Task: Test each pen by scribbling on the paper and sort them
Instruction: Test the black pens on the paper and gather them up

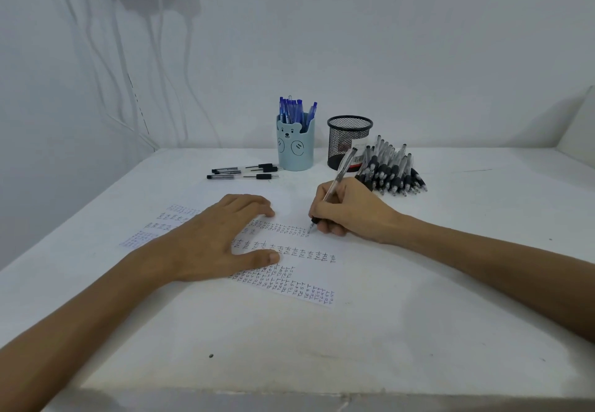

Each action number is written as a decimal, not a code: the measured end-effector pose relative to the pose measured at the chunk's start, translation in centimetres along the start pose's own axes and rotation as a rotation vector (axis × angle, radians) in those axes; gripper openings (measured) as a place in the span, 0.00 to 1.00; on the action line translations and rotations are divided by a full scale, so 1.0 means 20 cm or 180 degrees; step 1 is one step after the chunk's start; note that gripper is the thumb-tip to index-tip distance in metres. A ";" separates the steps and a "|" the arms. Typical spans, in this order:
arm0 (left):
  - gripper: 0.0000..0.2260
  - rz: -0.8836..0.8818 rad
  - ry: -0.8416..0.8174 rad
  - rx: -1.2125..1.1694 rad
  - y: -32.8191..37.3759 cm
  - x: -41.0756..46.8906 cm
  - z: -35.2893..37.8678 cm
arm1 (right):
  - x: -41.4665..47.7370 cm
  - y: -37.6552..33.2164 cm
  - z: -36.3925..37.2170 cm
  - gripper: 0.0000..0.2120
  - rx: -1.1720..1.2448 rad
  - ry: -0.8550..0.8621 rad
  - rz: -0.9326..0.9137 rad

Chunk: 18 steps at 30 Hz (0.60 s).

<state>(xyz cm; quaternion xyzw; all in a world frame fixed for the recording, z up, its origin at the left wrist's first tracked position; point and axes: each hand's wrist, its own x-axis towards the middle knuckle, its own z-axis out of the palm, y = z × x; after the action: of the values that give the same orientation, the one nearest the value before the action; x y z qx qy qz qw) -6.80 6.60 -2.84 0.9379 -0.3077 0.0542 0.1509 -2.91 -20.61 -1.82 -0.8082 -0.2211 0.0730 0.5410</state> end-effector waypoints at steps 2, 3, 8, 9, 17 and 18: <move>0.35 0.0008 -0.0009 0.0031 0.00 0.00 0.00 | -0.01 0.01 0.00 0.07 -0.0083 0.0051 -0.0086; 0.36 0.0007 -0.0014 0.0037 0.00 0.00 0.00 | -0.01 0.01 0.01 0.07 -0.0070 0.0062 -0.0097; 0.35 0.0030 0.0002 0.0056 -0.01 0.00 0.01 | 0.00 0.03 0.00 0.07 -0.0074 0.0027 -0.0184; 0.35 0.0035 0.0003 0.0063 -0.02 0.00 0.01 | 0.00 0.03 0.00 0.07 -0.0063 0.0026 -0.0189; 0.35 0.0074 -0.0032 0.0056 -0.01 0.00 0.00 | 0.01 0.05 0.01 0.06 -0.0133 -0.0020 -0.0265; 0.35 0.0076 -0.0030 0.0063 -0.01 0.00 0.00 | 0.01 0.05 0.01 0.05 -0.0127 -0.0023 -0.0273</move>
<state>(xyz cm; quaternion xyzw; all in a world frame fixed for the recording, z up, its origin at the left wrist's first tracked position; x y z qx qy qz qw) -6.71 6.75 -2.81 0.9359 -0.3189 0.0546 0.1395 -2.61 -20.71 -2.69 -0.8083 -0.2590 0.0482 0.5266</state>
